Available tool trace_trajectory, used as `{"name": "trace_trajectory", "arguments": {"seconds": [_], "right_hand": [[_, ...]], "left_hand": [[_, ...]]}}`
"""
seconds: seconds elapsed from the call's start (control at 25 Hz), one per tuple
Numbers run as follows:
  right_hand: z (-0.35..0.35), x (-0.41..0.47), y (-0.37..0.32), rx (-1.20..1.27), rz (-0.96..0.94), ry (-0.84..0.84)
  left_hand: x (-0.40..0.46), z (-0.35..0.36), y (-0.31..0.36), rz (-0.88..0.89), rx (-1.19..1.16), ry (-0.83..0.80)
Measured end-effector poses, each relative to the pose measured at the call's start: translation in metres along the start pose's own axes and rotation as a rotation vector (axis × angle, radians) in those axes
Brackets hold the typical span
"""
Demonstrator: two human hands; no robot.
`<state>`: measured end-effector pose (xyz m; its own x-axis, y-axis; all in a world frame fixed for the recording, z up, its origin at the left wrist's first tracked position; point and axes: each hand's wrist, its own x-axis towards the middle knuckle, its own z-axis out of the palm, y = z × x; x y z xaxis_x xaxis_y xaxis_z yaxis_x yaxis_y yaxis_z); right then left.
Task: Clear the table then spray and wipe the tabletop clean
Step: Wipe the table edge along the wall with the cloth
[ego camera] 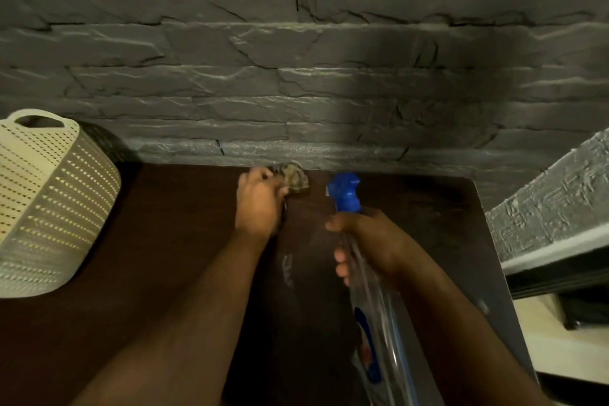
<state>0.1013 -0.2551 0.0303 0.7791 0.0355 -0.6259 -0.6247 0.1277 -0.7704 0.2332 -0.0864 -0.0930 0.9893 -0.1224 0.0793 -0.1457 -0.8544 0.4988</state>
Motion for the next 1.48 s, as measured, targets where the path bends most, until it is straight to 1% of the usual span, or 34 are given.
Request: {"name": "trace_trajectory", "arguments": {"seconds": [0.04, 0.08, 0.16, 0.2, 0.24, 0.28, 0.32, 0.36, 0.4, 0.44, 0.48, 0.52, 0.56, 0.6, 0.64, 0.68, 0.72, 0.76, 0.8, 0.84, 0.88, 0.96, 1.0, 1.04, 1.08, 1.12, 1.16, 1.2, 1.24, 1.36, 1.4, 1.44, 1.48], "right_hand": [[0.001, 0.002, -0.001, -0.01, 0.006, 0.012], [0.002, 0.003, -0.002, -0.011, 0.008, 0.026], [0.002, 0.004, -0.007, 0.012, -0.004, 0.026], [-0.001, 0.004, -0.009, 0.026, -0.002, 0.014], [-0.004, 0.003, -0.009, 0.038, 0.007, 0.0], [-0.007, 0.002, -0.008, 0.041, 0.016, -0.012], [-0.009, 0.002, -0.007, 0.019, 0.021, -0.017], [-0.009, 0.003, -0.006, -0.013, 0.024, -0.018], [-0.009, 0.004, -0.005, -0.021, 0.023, -0.016], [-0.009, 0.004, -0.005, 0.002, 0.019, -0.017], [-0.008, 0.003, -0.005, 0.04, 0.015, -0.023], [-0.007, 0.002, -0.006, 0.063, 0.013, -0.032], [-0.006, 0.001, -0.006, 0.066, 0.016, -0.042], [-0.005, -0.001, -0.004, 0.056, 0.025, -0.053], [-0.007, -0.002, -0.002, 0.042, 0.036, -0.064], [-0.01, -0.003, 0.0, 0.023, 0.045, -0.074], [-0.011, -0.003, 0.002, -0.004, 0.05, -0.083], [-0.012, -0.001, 0.003, -0.024, 0.054, -0.088], [-0.013, 0.0, 0.005, -0.03, 0.054, -0.084], [-0.012, 0.0, 0.006, -0.027, 0.054, -0.078], [-0.009, 0.0, 0.008, -0.02, 0.053, -0.079], [-0.003, 0.0, 0.01, -0.014, 0.056, -0.094], [-0.001, 0.0, 0.01, -0.005, 0.067, -0.1], [0.001, 0.0, 0.01, 0.009, 0.082, -0.105], [0.002, -0.001, 0.01, 0.019, 0.088, -0.109], [0.003, -0.001, 0.01, 0.025, 0.089, -0.118], [0.004, -0.001, 0.011, 0.027, 0.09, -0.124], [0.005, -0.002, 0.012, 0.029, 0.095, -0.127], [0.006, -0.002, 0.012, 0.037, 0.102, -0.127], [0.009, -0.001, 0.014, 0.058, 0.111, -0.121], [0.01, -0.003, 0.013, 0.063, 0.104, -0.115], [0.009, -0.005, 0.012, 0.065, 0.092, -0.108], [0.009, -0.007, 0.011, 0.06, 0.082, -0.102]], "left_hand": [[0.011, -0.002, 0.007, -0.092, -0.037, 0.016], [0.012, 0.0, 0.018, -0.065, -0.056, -0.005], [-0.014, 0.001, 0.037, 0.157, -0.137, -0.156], [-0.033, 0.001, 0.033, 0.267, -0.153, -0.22], [-0.042, 0.0, 0.019, 0.351, -0.106, -0.211], [-0.037, -0.005, 0.002, 0.373, -0.04, -0.153], [-0.02, -0.008, -0.01, 0.283, -0.006, -0.067], [0.001, -0.009, -0.014, 0.107, 0.016, 0.025], [0.014, -0.009, -0.007, -0.048, 0.023, 0.063], [0.019, -0.004, 0.009, -0.105, 0.027, 0.06], [0.013, 0.003, 0.024, -0.039, 0.046, 0.041], [-0.002, 0.008, 0.035, 0.085, 0.058, 0.007], [-0.018, 0.012, 0.033, 0.228, 0.062, -0.016], [-0.027, 0.01, 0.021, 0.327, 0.073, -0.017], [-0.025, 0.002, 0.005, 0.322, 0.085, -0.009], [-0.016, -0.006, -0.008, 0.209, 0.104, 0.028], [-0.002, -0.013, -0.018, 0.046, 0.109, 0.088], [0.01, -0.016, -0.022, -0.099, 0.116, 0.114], [0.019, -0.014, -0.017, -0.177, 0.135, 0.126], [0.02, -0.012, -0.004, -0.178, 0.131, 0.119], [0.016, -0.01, 0.007, -0.108, 0.11, 0.084], [-0.005, -0.007, 0.006, 0.181, 0.128, -0.023], [-0.01, -0.014, -0.008, 0.281, 0.164, -0.068], [-0.007, -0.026, -0.029, 0.283, 0.208, -0.075], [0.001, -0.039, -0.047, 0.177, 0.236, -0.032], [0.007, -0.047, -0.059, 0.034, 0.254, 0.032], [0.012, -0.048, -0.06, -0.092, 0.27, 0.073], [0.016, -0.038, -0.052, -0.153, 0.295, 0.097], [0.018, -0.025, -0.033, -0.167, 0.298, 0.098], [0.019, -0.001, 0.016, -0.182, 0.257, 0.092], [0.017, 0.001, 0.02, -0.124, 0.232, 0.066], [0.012, 0.002, 0.021, -0.004, 0.212, 0.01], [0.004, 0.001, 0.02, 0.155, 0.184, -0.04]]}}
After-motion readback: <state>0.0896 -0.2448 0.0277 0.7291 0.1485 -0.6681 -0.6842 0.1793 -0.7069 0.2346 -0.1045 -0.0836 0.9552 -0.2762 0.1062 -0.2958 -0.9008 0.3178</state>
